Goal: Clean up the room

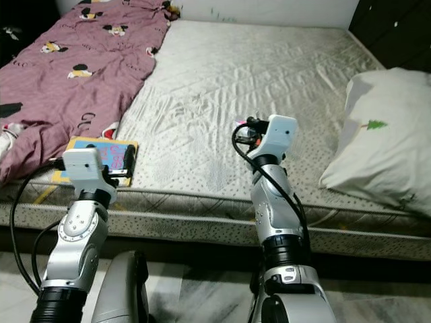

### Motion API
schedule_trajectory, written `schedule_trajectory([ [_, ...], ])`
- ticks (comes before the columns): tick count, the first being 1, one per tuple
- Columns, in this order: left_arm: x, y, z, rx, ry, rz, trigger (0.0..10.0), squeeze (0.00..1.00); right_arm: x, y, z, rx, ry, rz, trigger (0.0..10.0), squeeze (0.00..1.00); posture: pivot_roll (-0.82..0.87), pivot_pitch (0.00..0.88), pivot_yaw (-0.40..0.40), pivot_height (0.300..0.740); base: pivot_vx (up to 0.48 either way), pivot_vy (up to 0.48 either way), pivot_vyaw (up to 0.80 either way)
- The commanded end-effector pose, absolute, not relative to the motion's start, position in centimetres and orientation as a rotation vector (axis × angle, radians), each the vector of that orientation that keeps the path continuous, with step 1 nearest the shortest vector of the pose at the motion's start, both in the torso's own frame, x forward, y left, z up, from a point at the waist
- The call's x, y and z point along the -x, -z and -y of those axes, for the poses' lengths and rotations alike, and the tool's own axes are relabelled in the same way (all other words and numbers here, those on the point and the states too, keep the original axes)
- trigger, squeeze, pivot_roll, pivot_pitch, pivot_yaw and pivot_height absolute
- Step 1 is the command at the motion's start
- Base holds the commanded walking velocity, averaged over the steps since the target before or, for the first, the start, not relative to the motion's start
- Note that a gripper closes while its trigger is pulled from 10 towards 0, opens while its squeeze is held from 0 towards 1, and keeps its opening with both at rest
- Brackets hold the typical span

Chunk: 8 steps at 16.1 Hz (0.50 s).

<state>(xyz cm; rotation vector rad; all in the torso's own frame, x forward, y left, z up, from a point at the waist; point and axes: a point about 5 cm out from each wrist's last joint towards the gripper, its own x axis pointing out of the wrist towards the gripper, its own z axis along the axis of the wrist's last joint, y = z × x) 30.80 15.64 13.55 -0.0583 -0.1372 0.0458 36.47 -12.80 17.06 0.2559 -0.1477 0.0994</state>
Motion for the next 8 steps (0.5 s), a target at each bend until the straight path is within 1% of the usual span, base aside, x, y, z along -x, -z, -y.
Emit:
schedule_trajectory([
  [1, -30.6, -13.6, -15.2, 0.057, -0.047, 0.148, 10.0, 0.0, -36.5, -17.8, 12.9, -0.247, -0.102, 0.164, 10.0, 0.0, -0.05, 0.0, -0.024, 0.588, 0.0, 0.0, 0.0],
  [2, -30.4, -13.5, -14.8, 0.06, -0.035, 0.146, 10.0, 0.0, -36.5, -17.9, 13.0, -0.242, -0.101, 0.165, 10.0, 0.0, -0.05, 0.0, -0.026, 0.603, 0.0, 0.0, 0.0],
  [3, -30.4, -13.4, -14.8, 0.06, -0.033, 0.146, 10.0, 0.0, -36.5, -18.0, 13.0, -0.241, -0.101, 0.165, 10.0, 0.0, -0.05, 0.0, -0.026, 0.608, 0.0, 0.0, 0.0],
  [6, -31.3, -13.5, -15.5, 0.044, -0.04, 0.147, 10.0, 0.0, -36.5, -18.2, 13.6, -0.221, -0.057, 0.174, 10.0, 0.0, -0.08, 0.0, 0.005, 0.643, 0.0, 0.0, 0.0],
  [8, -31.8, -13.9, -15.4, 0.038, -0.031, 0.157, 10.0, 0.0, -36.0, -17.8, 14.2, -0.214, -0.028, 0.169, 10.0, 0.0, -0.09, 0.0, 0.025, 0.668, 0.0, 0.0, 0.0],
])
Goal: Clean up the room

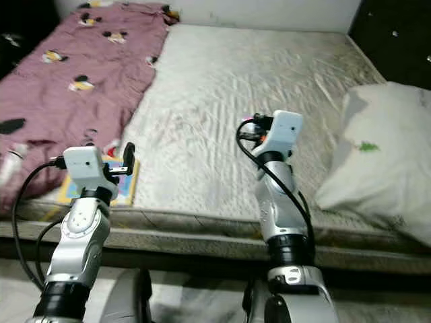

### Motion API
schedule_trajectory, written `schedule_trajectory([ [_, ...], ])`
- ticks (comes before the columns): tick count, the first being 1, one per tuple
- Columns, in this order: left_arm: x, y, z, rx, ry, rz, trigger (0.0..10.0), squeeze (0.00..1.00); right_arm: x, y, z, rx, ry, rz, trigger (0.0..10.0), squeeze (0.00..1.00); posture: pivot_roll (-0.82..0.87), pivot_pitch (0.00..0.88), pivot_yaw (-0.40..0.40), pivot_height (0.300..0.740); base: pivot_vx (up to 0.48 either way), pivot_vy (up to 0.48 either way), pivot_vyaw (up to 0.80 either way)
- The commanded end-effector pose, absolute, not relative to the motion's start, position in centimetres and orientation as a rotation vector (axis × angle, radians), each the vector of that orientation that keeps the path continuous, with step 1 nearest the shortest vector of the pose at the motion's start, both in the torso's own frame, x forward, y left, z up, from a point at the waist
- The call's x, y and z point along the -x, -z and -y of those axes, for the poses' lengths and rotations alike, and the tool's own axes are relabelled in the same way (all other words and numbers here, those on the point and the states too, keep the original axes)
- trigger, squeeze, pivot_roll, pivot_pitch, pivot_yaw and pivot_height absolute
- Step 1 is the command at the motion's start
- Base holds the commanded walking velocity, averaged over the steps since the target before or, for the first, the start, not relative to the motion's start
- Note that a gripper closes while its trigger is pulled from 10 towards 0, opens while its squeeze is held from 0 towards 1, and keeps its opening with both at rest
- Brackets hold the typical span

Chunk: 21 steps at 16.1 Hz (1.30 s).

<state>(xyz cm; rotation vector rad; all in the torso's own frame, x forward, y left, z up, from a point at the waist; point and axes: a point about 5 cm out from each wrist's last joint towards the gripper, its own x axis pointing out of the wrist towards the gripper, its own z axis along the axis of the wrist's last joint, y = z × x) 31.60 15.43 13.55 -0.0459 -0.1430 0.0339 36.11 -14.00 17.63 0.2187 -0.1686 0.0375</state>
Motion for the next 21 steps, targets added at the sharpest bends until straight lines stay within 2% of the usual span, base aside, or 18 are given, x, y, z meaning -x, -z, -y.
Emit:
schedule_trajectory([
  [1, -31.9, -13.9, -15.3, 0.03, -0.025, 0.158, 10.0, 0.0, -35.9, -17.7, 14.3, -0.212, -0.021, 0.168, 10.0, 0.0, -0.1, 0.0, 0.032, 0.678, 0.0, 0.0, 0.0],
  [6, -31.9, -13.2, -14.9, 0.021, -0.015, 0.132, 10.0, 0.0, -35.2, -17.1, 15.5, -0.17, 0.03, 0.15, 10.0, 0.0, -0.12, 0.0, 0.031, 0.737, 0.0, 0.0, 0.0],
  [10, -31.5, -12.5, -14.8, 0.06, -0.065, 0.09, 10.0, 0.0, -34.8, -16.6, 15.6, -0.167, 0.042, 0.127, 10.0, 0.0, -0.12, 0.0, 0.021, 0.74, 0.0, 0.0, 0.0],
  [19, -29.6, -10.3, -14.7, 0.069, -0.004, 0.019, 10.0, 0.0, -32.2, -12.8, 14.6, -0.14, 0.021, 0.006, 10.0, 0.0, -0.07, 0.0, 0.001, 0.74, 0.0, 0.0, 0.0],
  [21, -28.7, -9.5, -14.7, 0.067, 0.001, -0.014, 10.0, 0.0, -31.7, -12.0, 14.9, -0.144, 0.038, -0.025, 10.0, 0.0, -0.07, 0.0, 0.017, 0.74, 0.0, 0.0, -0.8],
])
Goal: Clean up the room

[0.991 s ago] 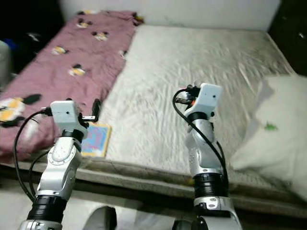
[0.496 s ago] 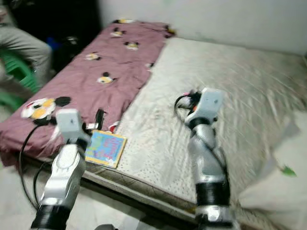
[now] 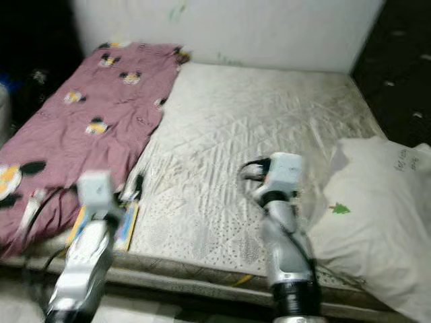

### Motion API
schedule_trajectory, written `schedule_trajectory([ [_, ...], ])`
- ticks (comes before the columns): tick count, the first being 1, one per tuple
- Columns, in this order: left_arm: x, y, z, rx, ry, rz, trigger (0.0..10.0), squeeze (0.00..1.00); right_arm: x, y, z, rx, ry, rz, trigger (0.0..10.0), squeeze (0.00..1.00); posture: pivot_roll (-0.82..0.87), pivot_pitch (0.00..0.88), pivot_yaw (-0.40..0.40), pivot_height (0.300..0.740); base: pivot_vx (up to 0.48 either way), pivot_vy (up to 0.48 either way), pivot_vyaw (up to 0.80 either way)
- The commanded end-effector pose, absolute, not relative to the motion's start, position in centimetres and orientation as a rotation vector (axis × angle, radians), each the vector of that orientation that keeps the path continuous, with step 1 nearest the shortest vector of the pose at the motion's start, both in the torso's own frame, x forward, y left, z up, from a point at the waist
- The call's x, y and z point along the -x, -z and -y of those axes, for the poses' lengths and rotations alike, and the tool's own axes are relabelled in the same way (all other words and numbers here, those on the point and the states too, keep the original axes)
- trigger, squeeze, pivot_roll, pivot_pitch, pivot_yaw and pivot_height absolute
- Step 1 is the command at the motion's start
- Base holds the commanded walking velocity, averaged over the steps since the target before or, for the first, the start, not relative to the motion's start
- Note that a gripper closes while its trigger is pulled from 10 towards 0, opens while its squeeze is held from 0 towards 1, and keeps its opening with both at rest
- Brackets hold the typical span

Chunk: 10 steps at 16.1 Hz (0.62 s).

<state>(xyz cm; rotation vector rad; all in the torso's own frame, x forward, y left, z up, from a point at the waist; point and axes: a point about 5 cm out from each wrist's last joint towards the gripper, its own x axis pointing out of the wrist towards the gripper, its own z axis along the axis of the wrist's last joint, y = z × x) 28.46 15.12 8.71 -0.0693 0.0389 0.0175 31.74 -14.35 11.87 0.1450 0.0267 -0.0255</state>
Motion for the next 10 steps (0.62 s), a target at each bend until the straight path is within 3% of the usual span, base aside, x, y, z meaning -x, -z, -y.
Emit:
schedule_trajectory([
  [1, -28.2, -9.1, -14.6, 0.068, 0.003, -0.027, 10.0, 0.0, -31.4, -11.8, 14.9, -0.143, 0.04, -0.029, 10.0, 0.0, -0.07, 0.0, 0.02, 0.74, 0.0, 0.0, -0.8],
  [3, -28.0, -8.9, -14.3, 0.066, 0.019, -0.037, 10.0, 0.0, -31.2, -11.5, 14.7, -0.144, 0.04, -0.041, 10.0, 0.0, -0.07, 0.0, 0.025, 0.74, 0.0, 0.139, -0.8],
  [6, -28.3, -9.1, -14.0, 0.068, 0.029, -0.035, 10.0, 0.0, -31.3, -11.6, 13.5, -0.141, -0.003, -0.04, 10.0, 0.0, -0.08, 0.0, 0.032, 0.74, 0.0, 0.427, -0.74],
  [10, -28.5, -9.6, -13.8, 0.063, 0.043, -0.021, 10.0, 0.0, -31.3, -11.4, 13.0, -0.131, -0.022, -0.056, 10.0, 0.0, -0.08, 0.0, 0.028, 0.74, 0.0, 0.48, 0.0],
])
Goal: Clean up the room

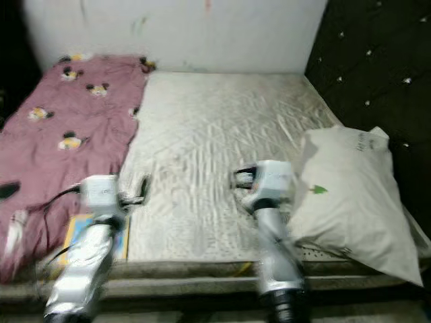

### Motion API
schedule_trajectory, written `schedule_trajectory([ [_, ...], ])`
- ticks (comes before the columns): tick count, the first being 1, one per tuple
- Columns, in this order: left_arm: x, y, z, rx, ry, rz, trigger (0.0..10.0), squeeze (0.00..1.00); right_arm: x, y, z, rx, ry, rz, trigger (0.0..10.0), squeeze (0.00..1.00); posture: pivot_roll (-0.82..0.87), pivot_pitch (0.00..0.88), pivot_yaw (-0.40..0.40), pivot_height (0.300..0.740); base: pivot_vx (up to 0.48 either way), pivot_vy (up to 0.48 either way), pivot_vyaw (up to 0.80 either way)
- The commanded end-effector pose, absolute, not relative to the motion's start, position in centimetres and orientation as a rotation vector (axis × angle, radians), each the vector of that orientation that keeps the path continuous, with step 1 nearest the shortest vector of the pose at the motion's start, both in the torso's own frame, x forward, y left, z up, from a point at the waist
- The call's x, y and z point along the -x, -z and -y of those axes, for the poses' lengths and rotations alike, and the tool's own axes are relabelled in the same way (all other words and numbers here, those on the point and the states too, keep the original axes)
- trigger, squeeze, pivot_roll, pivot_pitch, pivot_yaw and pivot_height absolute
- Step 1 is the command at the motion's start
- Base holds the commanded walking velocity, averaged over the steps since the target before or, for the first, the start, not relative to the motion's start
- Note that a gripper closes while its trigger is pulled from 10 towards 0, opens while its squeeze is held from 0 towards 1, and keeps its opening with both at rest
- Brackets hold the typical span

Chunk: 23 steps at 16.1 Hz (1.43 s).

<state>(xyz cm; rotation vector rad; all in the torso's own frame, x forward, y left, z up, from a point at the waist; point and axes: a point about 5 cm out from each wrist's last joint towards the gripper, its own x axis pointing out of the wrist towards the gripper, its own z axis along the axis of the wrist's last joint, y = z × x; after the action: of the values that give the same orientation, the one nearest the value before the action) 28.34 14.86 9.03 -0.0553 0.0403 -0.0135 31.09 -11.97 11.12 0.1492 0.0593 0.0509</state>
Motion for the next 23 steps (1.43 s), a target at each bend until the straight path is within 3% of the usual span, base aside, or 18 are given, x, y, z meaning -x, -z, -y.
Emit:
schedule_trajectory([
  [1, -28.4, -9.5, -13.8, 0.062, 0.041, -0.024, 10.0, 0.0, -31.2, -11.3, 13.1, -0.13, -0.022, -0.06, 10.0, 0.0, -0.08, 0.0, 0.028, 0.74, 0.0, 0.48, 0.0],
  [8, -28.4, -9.5, -13.6, 0.062, 0.038, -0.028, 10.0, 0.0, -31.4, -11.6, 12.6, -0.121, -0.059, -0.049, 10.0, 0.0, -0.08, 0.0, 0.02, 0.74, 0.0, 0.418, 0.0],
  [15, -28.2, -10.3, -13.3, 0.091, 0.11, 0.014, 10.0, 0.0, -31.5, -11.4, 12.4, -0.128, -0.072, -0.067, 10.0, 0.0, -0.07, 0.0, 0.017, 0.74, 0.0, 0.0, -0.08],
  [23, -28.1, -10.5, -13.1, 0.114, 0.141, 0.02, 10.0, 0.0, -31.6, -11.3, 12.4, -0.123, -0.072, -0.07, 10.0, 0.0, -0.07, 0.0, 0.018, 0.74, 0.364, 0.0, -0.16],
])
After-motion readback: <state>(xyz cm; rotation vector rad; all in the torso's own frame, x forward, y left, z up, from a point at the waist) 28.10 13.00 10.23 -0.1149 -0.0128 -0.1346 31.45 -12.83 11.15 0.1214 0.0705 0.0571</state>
